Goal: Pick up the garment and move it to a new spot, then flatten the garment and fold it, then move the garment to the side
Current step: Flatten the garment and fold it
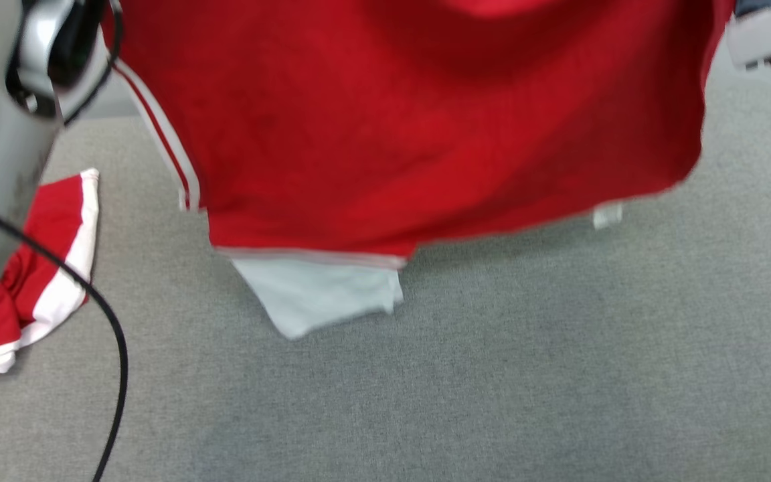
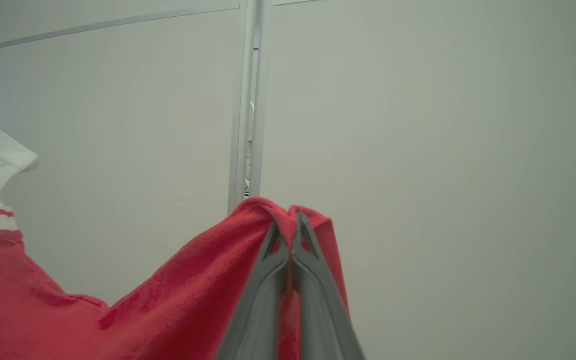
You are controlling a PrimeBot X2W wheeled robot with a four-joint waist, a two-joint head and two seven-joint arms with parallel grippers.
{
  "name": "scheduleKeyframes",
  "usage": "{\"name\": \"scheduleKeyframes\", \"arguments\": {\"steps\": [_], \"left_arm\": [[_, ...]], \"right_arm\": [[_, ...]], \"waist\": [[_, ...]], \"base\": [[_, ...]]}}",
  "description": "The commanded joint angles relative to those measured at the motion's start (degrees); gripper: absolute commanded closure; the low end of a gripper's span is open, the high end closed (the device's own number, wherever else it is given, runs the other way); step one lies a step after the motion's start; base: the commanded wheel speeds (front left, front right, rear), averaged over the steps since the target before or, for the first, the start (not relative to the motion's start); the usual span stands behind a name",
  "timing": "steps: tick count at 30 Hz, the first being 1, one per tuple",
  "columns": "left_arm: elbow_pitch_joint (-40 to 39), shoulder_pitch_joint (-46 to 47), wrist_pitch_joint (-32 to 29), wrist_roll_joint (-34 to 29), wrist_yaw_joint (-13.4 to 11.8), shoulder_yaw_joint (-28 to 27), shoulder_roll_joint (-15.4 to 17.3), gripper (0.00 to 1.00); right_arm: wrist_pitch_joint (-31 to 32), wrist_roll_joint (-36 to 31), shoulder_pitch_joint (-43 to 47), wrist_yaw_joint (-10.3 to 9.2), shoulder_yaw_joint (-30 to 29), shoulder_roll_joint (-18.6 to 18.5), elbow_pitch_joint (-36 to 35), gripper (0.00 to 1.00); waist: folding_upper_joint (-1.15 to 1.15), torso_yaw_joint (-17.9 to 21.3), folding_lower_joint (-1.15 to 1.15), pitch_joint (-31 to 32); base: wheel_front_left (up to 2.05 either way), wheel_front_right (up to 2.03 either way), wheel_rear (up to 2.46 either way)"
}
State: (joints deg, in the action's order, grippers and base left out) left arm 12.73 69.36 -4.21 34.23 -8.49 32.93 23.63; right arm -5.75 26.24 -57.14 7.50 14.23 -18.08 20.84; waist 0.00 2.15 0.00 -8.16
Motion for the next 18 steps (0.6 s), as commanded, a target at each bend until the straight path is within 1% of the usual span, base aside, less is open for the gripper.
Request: {"name": "scheduleKeyframes", "arguments": {"steps": [1, 3, 4, 6, 9, 13, 15, 18], "left_arm": [[3.20, 2.46, 0.66, -0.40, 0.98, 0.15, -0.61, 1.00], [8.31, 5.61, 1.44, -0.76, 2.24, 0.63, -2.00, 1.00], [13.67, 8.94, 1.48, -1.02, 3.64, 1.15, -2.99, 1.00], [19.18, 11.88, 1.27, -0.20, 4.51, 0.87, -4.23, 1.00], [25.89, 17.03, 3.31, -0.17, 5.29, -0.20, -5.50, 1.00], [33.23, 22.58, 7.84, -1.03, 5.35, -1.16, -6.35, 1.00], [35.73, 25.98, 9.85, -1.38, 5.99, -1.42, -6.77, 1.00], [39.93, 26.94, 11.73, -1.43, 7.44, -0.74, -8.22, 1.00]], "right_arm": [[-1.49, 0.54, -2.45, -0.02, 0.99, 0.24, 2.67, 1.00], [-3.38, 1.11, -5.85, -0.02, 2.56, 0.67, 6.74, 1.00], [-4.73, 1.71, -9.51, -0.02, 3.71, 1.34, 11.25, 1.00], [-6.09, 2.85, -12.63, -0.02, 3.71, 2.02, 15.64, 1.00], [-7.94, 3.70, -17.41, -0.02, 3.89, 3.41, 21.21, 1.00], [-9.20, 2.58, -22.91, -0.02, 2.53, 4.56, 26.62, 1.00], [-9.36, 1.10, -25.75, -0.02, 0.47, 5.27, 27.14, 1.00], [-9.38, -1.48, -25.84, -0.02, -1.92, 6.72, 27.52, 1.00]], "waist": [[0.00, 0.15, 0.00, -1.65], [0.00, 0.29, 0.00, -2.88], [0.00, 0.42, 0.00, -4.26], [0.00, 0.42, 0.00, -5.43], [0.00, 0.44, 0.00, -7.53], [0.00, 0.53, 0.00, -10.27], [0.00, 0.56, 0.00, -12.33], [0.00, 0.04, 0.00, -14.77]], "base": [[0.00, 0.00, 0.00], [0.00, 0.00, 0.00], [0.00, 0.00, 0.00], [0.00, 0.00, 0.00], [0.00, 0.00, 0.00], [0.00, 0.00, 0.00], [0.00, 0.00, 0.00], [0.00, 0.00, 0.00]]}}
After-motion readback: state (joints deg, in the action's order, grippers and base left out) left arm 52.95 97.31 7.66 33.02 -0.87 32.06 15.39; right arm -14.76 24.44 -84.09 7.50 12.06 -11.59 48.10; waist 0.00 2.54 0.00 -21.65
